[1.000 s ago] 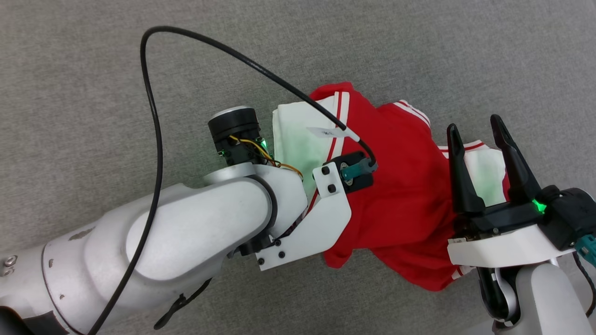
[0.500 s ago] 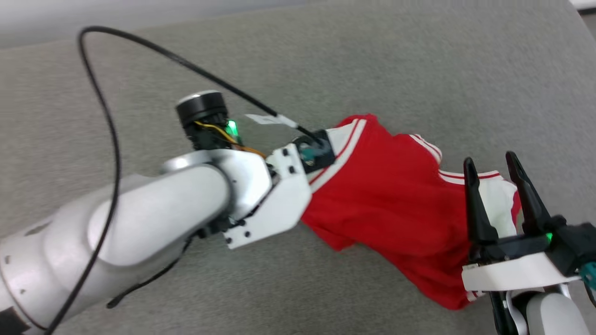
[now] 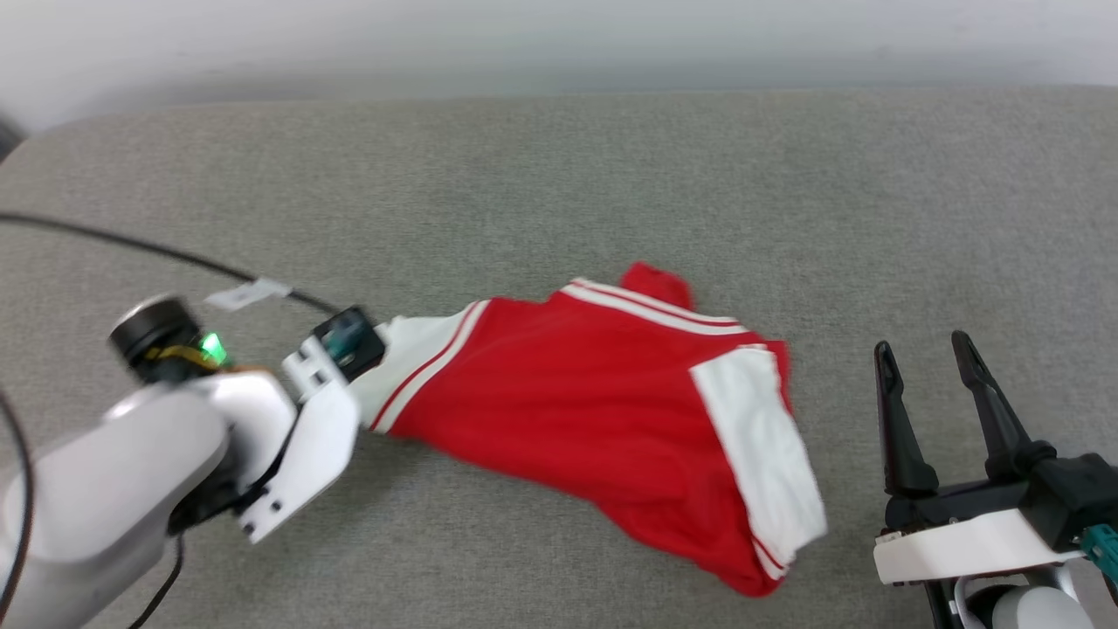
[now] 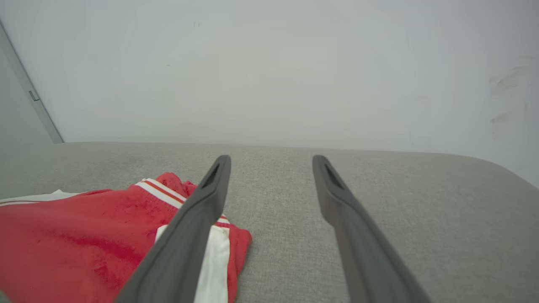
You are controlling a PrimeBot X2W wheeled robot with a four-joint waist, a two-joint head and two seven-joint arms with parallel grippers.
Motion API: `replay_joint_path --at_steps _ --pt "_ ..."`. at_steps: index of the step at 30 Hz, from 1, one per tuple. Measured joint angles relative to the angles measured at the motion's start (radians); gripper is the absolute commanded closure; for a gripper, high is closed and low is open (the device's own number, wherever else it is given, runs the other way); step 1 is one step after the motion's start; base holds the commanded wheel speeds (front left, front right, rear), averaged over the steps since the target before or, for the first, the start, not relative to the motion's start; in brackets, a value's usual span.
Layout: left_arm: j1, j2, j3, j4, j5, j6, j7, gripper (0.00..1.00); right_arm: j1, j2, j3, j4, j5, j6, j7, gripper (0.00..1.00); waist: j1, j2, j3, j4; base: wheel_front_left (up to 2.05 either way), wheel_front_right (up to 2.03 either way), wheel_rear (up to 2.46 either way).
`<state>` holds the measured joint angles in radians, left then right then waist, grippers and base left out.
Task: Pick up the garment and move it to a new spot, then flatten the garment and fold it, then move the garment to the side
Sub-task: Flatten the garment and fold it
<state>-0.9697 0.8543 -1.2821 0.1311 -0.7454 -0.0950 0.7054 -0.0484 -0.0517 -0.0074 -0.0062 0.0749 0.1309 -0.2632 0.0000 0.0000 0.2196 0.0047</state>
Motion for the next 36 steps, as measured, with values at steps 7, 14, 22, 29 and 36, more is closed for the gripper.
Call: replay_joint_path --at_steps 7,14,22,29,36 --pt "0.208 0.049 0.001 0.047 -0.098 0.069 -0.095 1.0 0.012 0.0 -0.007 0.021 -0.005 0.0 0.0 0.0 0.0 0.0 -0.003 0.019 0.0 0.0 0.0" --pt "0.277 -0.002 0.031 0.117 -0.139 0.104 -0.214 0.58 0.012 -0.002 -0.01 0.046 -0.009 0.0 0.0 0.0 0.0 0.0 -0.014 0.018 0.0 0.0 0.0" --pt "0.297 -0.024 0.11 0.068 -0.099 0.177 -0.482 0.0 0.005 -0.039 -0.036 0.025 -0.015 0.0 0.0 0.0 -0.0001 0.0 -0.08 0.029 0.0 0.0 0.0" --pt "0.354 0.024 0.207 -0.087 -0.057 0.365 -0.693 0.0 -0.083 -0.176 -0.006 -0.007 -0.017 0.0 0.014 0.0 0.0 0.0 -0.128 0.055 0.0 0.0 0.0" --pt "0.48 -0.011 0.297 -0.156 -0.039 0.596 -0.917 0.0 -0.22 -0.409 0.219 -0.029 0.077 0.0 0.266 0.0 -0.0001 0.0 -0.145 0.075 0.0 0.0 0.0"
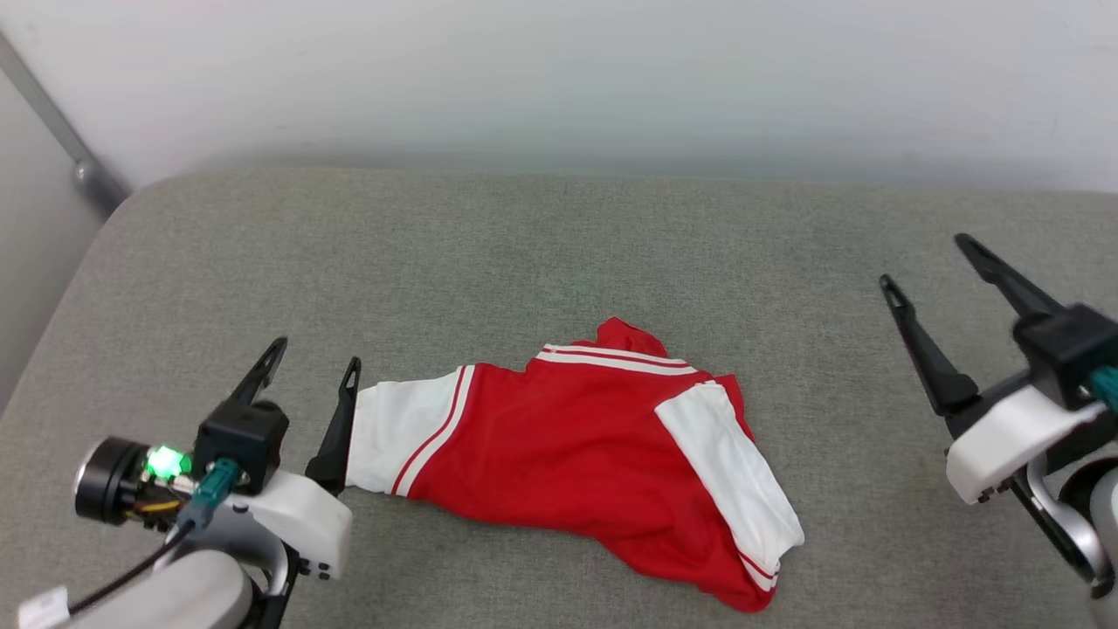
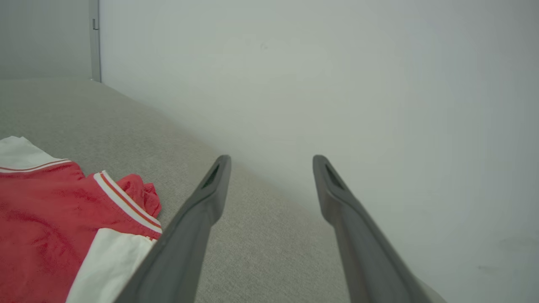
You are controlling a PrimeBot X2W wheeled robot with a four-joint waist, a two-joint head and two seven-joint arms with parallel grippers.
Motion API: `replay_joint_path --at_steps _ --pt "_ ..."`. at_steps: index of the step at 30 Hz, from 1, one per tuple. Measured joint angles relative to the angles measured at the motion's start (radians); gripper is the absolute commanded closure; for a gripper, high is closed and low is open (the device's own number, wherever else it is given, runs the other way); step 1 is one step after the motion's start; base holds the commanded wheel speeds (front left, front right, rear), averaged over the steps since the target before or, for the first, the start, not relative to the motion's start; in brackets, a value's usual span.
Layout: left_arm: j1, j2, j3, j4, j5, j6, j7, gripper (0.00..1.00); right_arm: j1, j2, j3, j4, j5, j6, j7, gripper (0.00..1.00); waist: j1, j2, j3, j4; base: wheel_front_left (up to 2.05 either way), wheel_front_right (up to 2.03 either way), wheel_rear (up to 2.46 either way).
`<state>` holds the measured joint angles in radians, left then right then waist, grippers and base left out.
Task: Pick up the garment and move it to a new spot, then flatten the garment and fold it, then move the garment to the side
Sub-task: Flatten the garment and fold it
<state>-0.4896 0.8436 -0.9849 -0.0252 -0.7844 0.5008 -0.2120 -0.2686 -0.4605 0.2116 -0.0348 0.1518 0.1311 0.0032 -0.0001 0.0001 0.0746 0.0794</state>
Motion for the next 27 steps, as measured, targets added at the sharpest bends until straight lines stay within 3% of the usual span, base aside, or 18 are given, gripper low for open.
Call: replay_joint_path --at_steps 6,9,11,15,19,27 --pt "0.12 -0.067 0.108 -0.044 0.036 0.148 -0.048 0.0 -0.12 -0.188 0.22 -0.056 0.205 0.0 0.305 0.0 0.0 0.0 0.001 0.016 0.0 0.0 0.0" --pt "0.176 -0.109 0.197 -0.081 0.11 0.195 -0.048 0.0 -0.157 -0.245 0.325 -0.07 0.314 0.0 0.463 0.0 0.0 0.0 0.007 0.025 0.0 0.0 0.0" --pt "0.223 -0.14 0.25 -0.1 0.155 0.203 -0.049 0.0 -0.178 -0.275 0.387 -0.076 0.378 0.0 0.552 0.0 0.0 0.0 0.012 0.033 0.0 0.0 0.0" --pt "0.301 -0.206 0.35 -0.119 0.243 0.188 -0.05 0.0 -0.231 -0.316 0.504 -0.069 0.466 0.0 0.665 0.0 0.0001 0.0 0.03 0.045 0.0 0.0 0.0" --pt "0.365 -0.281 0.422 -0.11 0.308 0.142 -0.051 0.0 -0.258 -0.319 0.596 -0.02 0.532 0.0 0.712 0.0 0.0001 0.0 0.055 0.057 0.0 0.0 0.0" --pt "0.404 -0.429 0.532 -0.065 0.418 0.021 -0.051 0.0 -0.316 -0.263 0.741 0.128 0.562 0.0 0.683 0.0 0.0001 0.0 0.118 0.083 0.0 0.0 0.0"
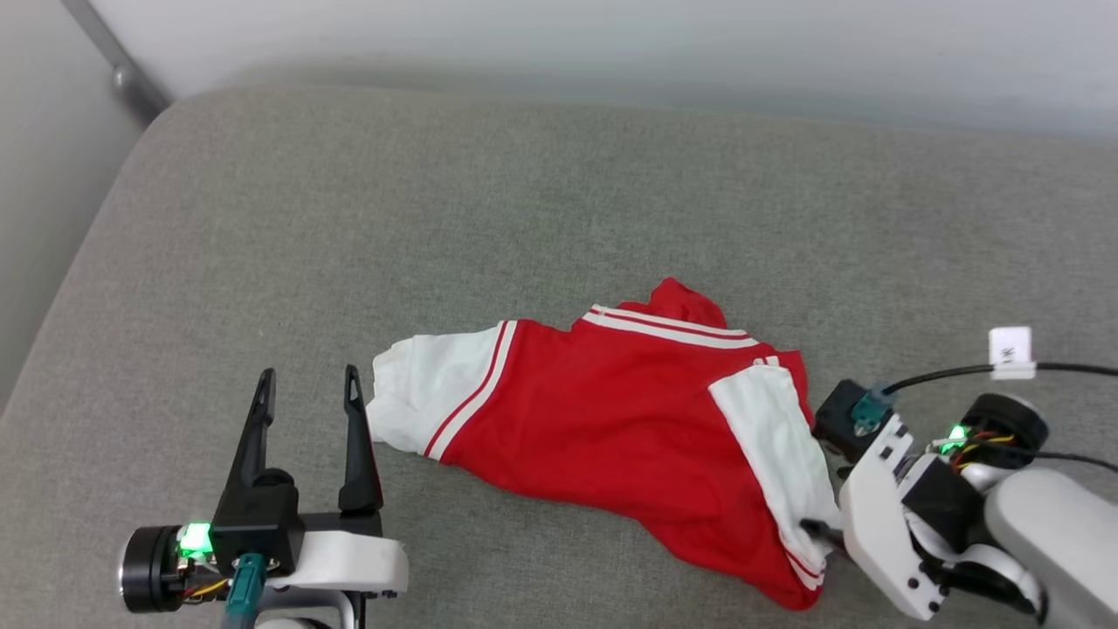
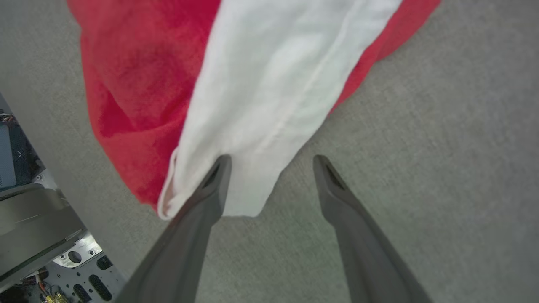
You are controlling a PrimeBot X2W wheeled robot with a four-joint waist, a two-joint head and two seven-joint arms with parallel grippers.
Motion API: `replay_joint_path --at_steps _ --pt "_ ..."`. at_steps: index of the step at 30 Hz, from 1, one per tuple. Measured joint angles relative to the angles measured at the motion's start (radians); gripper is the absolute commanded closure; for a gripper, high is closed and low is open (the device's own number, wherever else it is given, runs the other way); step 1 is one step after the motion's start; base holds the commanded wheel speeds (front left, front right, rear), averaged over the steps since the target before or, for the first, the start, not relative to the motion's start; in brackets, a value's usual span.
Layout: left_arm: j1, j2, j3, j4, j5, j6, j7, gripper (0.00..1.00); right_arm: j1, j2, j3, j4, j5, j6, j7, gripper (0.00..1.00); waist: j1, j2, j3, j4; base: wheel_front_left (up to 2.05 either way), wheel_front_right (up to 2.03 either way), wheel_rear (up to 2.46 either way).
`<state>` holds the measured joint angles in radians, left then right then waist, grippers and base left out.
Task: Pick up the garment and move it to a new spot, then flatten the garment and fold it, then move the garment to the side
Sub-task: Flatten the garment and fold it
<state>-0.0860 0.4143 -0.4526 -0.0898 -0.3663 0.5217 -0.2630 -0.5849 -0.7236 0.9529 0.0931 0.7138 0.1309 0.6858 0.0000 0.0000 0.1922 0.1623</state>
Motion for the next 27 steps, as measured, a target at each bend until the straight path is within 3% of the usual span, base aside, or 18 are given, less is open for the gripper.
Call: replay_joint_path --at_steps 8,9,18,22,24,27 --pt "-0.002 -0.109 0.1 0.058 0.081 -0.123 0.0 0.0 -0.076 0.025 0.148 0.107 0.022 0.001 -0.044 0.0 0.0 0.0 0.051 0.025 0.0 0.0 0.0" --pt "-0.002 -0.118 0.112 0.064 0.089 -0.135 0.0 0.0 -0.084 0.024 0.16 0.113 0.026 0.001 -0.055 1.0 -0.0001 0.0 0.054 0.026 0.0 0.0 0.0" --pt "0.06 -0.184 0.201 0.102 0.153 -0.212 0.0 0.0 -0.112 0.007 0.209 0.136 0.034 0.001 -0.239 1.0 0.0 0.0 0.01 -0.016 0.0 0.0 0.0" --pt "0.087 -0.206 0.228 0.11 0.174 -0.235 0.0 0.0 -0.11 -0.057 0.142 0.104 0.044 0.0 -0.309 1.0 0.0 0.0 -0.023 -0.048 0.0 0.0 0.0" --pt "0.11 -0.227 0.262 0.111 0.205 -0.267 0.0 0.0 -0.025 -0.141 -0.004 0.101 0.094 0.0 -0.355 1.0 0.0 0.0 -0.048 -0.098 0.0 0.0 0.0" --pt "0.114 -0.237 0.274 0.112 0.214 -0.278 0.0 0.0 0.051 -0.155 -0.081 0.154 0.146 0.0 -0.37 1.0 0.0 0.0 -0.042 -0.11 0.0 0.0 0.0"
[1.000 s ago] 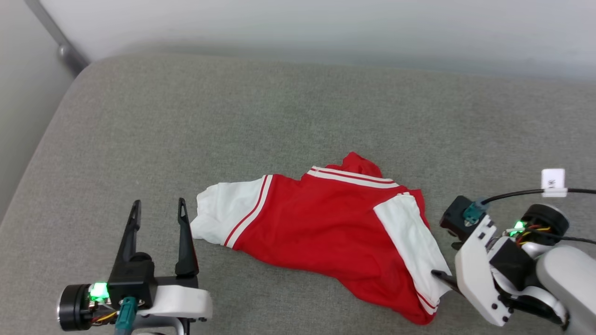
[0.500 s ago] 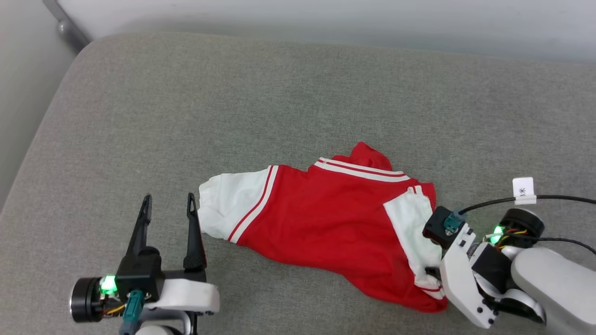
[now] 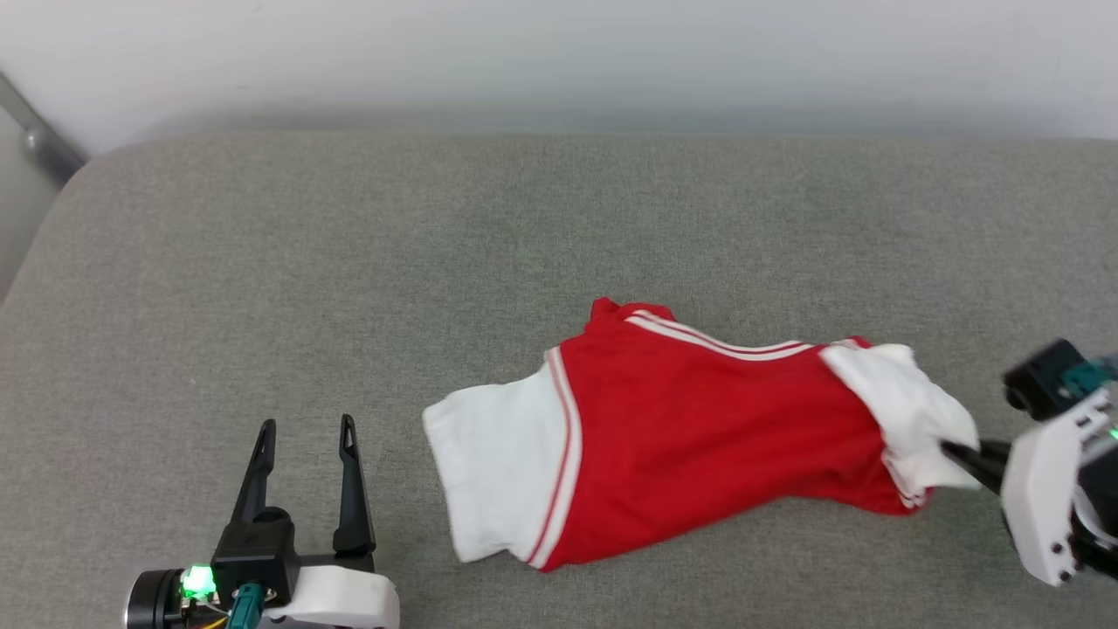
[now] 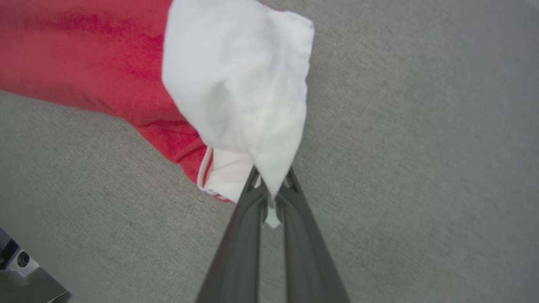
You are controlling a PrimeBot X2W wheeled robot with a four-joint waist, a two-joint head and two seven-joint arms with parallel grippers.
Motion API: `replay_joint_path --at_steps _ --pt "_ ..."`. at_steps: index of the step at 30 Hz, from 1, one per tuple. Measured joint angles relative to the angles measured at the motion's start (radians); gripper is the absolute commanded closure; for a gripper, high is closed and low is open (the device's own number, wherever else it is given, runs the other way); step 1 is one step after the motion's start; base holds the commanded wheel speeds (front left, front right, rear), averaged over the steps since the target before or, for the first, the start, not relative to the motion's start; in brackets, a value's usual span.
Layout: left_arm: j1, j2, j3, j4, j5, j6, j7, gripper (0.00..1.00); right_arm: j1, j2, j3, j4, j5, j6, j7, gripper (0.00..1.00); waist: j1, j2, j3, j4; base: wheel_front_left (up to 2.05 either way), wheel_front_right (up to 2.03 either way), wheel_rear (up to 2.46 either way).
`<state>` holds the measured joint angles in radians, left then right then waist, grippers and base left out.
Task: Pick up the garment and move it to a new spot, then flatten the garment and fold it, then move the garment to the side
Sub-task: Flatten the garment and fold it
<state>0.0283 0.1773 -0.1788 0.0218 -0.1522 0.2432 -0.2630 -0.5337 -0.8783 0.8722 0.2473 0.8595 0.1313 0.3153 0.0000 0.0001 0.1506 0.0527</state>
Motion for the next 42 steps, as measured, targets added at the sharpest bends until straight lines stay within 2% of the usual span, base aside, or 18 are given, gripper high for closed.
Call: replay_joint_path --at_steps 5,11,12,13,14,20,26,29,30,34,38,42 --pt "0.003 -0.023 0.016 0.014 0.017 -0.024 0.0 0.0 0.111 0.014 -0.07 0.142 0.035 0.0 -0.024 1.0 0.0 0.0 0.02 -0.003 0.0 0.0 0.0" --pt "0.003 -0.038 0.038 0.032 0.033 -0.043 0.0 0.0 0.159 0.068 -0.112 0.221 0.033 0.0 -0.081 1.0 0.0 0.0 0.022 -0.003 0.0 0.0 0.0" --pt "0.003 -0.04 0.042 0.034 0.035 -0.048 0.0 0.0 0.163 0.077 -0.122 0.228 0.027 0.0 -0.098 0.8 0.0 0.0 0.019 -0.005 0.0 0.0 0.0" --pt "0.004 -0.042 0.046 0.038 0.037 -0.05 0.0 0.0 0.166 0.084 -0.132 0.234 0.018 0.0 -0.118 0.47 0.0 0.0 0.015 -0.007 0.0 0.0 0.0" --pt "0.006 -0.045 0.049 0.041 0.039 -0.052 0.0 0.0 0.167 0.09 -0.146 0.239 0.006 0.001 -0.142 0.0 0.0001 0.0 0.01 -0.008 0.0 0.0 0.0" --pt "0.026 -0.056 0.061 0.049 0.054 -0.068 0.0 0.0 0.183 0.067 -0.249 0.197 -0.088 0.0 -0.237 0.0 0.0 0.0 -0.029 -0.021 0.0 0.0 0.0" --pt "0.042 -0.059 0.075 0.042 0.07 -0.076 0.0 0.0 0.21 0.015 -0.393 0.036 -0.169 0.0 -0.207 0.0 0.0 0.0 -0.053 -0.035 0.0 0.0 0.0" --pt "0.046 -0.061 0.079 0.036 0.08 -0.08 0.0 0.0 0.197 -0.015 -0.433 -0.084 -0.216 0.0 -0.119 0.0 0.0 0.0 -0.05 -0.038 0.0 0.0 0.0" --pt "0.044 -0.063 0.08 0.033 0.088 -0.085 0.0 0.0 0.149 -0.036 -0.424 -0.195 -0.227 0.0 0.012 0.0 0.0 0.0 -0.039 -0.035 0.0 0.0 0.0" --pt "0.022 -0.068 0.074 0.028 0.1 -0.093 0.0 0.0 0.083 -0.069 -0.347 -0.286 -0.19 0.0 0.239 0.0 0.0 0.0 -0.018 -0.024 0.0 0.0 0.0" --pt "0.001 -0.076 0.067 0.026 0.11 -0.094 0.0 0.0 0.006 -0.077 -0.268 -0.295 -0.159 0.0 0.42 0.0 0.0 0.0 0.01 -0.006 0.0 0.0 0.0" --pt "-0.019 -0.086 0.061 0.021 0.113 -0.094 0.0 0.0 -0.043 -0.027 -0.212 -0.23 -0.148 0.0 0.504 0.0 0.0001 0.0 0.041 0.015 0.0 0.0 0.0"
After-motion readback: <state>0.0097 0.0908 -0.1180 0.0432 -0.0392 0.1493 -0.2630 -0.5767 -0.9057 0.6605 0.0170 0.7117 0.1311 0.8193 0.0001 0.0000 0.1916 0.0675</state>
